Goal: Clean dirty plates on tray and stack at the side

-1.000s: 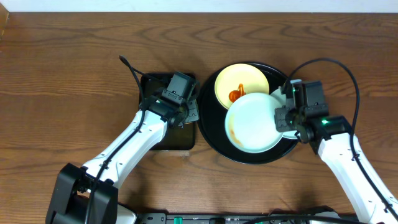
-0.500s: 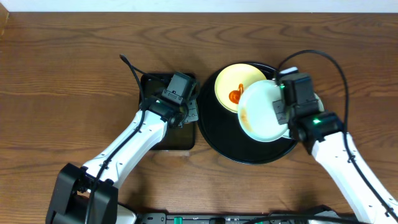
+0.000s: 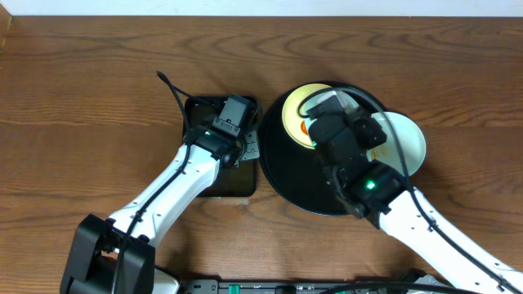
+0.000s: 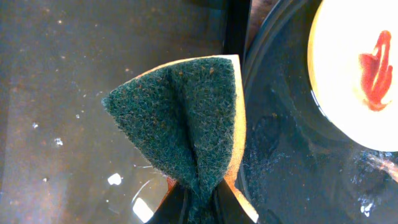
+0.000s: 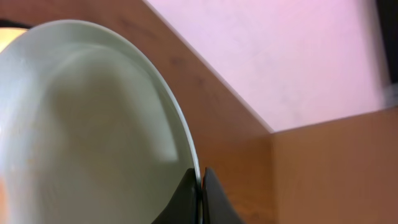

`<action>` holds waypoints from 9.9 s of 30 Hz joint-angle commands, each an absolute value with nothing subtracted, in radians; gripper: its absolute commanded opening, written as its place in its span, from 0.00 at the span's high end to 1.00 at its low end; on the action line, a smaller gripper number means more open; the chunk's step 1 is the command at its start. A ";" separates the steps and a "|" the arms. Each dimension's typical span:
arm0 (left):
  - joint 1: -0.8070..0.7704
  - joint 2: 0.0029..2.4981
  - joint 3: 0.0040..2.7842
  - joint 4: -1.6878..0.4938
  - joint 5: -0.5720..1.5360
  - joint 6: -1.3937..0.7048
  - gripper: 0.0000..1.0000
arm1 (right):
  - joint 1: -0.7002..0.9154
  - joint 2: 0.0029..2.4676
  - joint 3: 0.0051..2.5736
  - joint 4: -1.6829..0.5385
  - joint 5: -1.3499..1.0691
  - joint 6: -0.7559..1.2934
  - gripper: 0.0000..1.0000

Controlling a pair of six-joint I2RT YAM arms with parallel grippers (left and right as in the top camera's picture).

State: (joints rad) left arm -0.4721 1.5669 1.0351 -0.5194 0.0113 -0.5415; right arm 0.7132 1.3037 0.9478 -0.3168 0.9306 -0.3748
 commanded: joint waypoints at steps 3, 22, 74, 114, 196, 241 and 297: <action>-0.467 1.556 1.030 -0.519 -0.013 -0.524 0.90 | 0.747 1.287 0.967 -0.261 1.077 -0.519 0.99; -0.467 1.556 1.030 -0.519 -0.012 -0.524 0.90 | 0.634 1.287 0.967 -0.311 1.015 -0.078 0.99; -0.467 1.556 1.030 -0.531 -0.012 -0.524 0.89 | -0.610 1.616 0.969 -0.397 -0.160 0.502 0.78; -0.467 1.556 1.030 -0.538 -0.012 -0.524 0.90 | -0.350 1.554 0.815 -0.514 -0.271 0.231 0.80; -0.880 1.845 1.029 -0.154 0.092 -0.495 0.92 | 0.126 1.582 0.804 -0.640 -0.263 0.321 0.99; -0.439 1.501 1.029 -0.514 -0.073 -0.480 0.92 | 0.126 1.341 0.841 -0.556 -0.022 0.148 0.99; -0.365 1.501 1.029 -0.531 -0.072 -0.480 0.92 | 0.493 1.341 1.075 -0.399 0.941 -0.286 0.99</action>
State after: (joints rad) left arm -0.3683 1.5024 1.0290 -0.5285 -0.0559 -0.4931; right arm 0.4778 1.3315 1.0641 -0.4229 0.8631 -0.2291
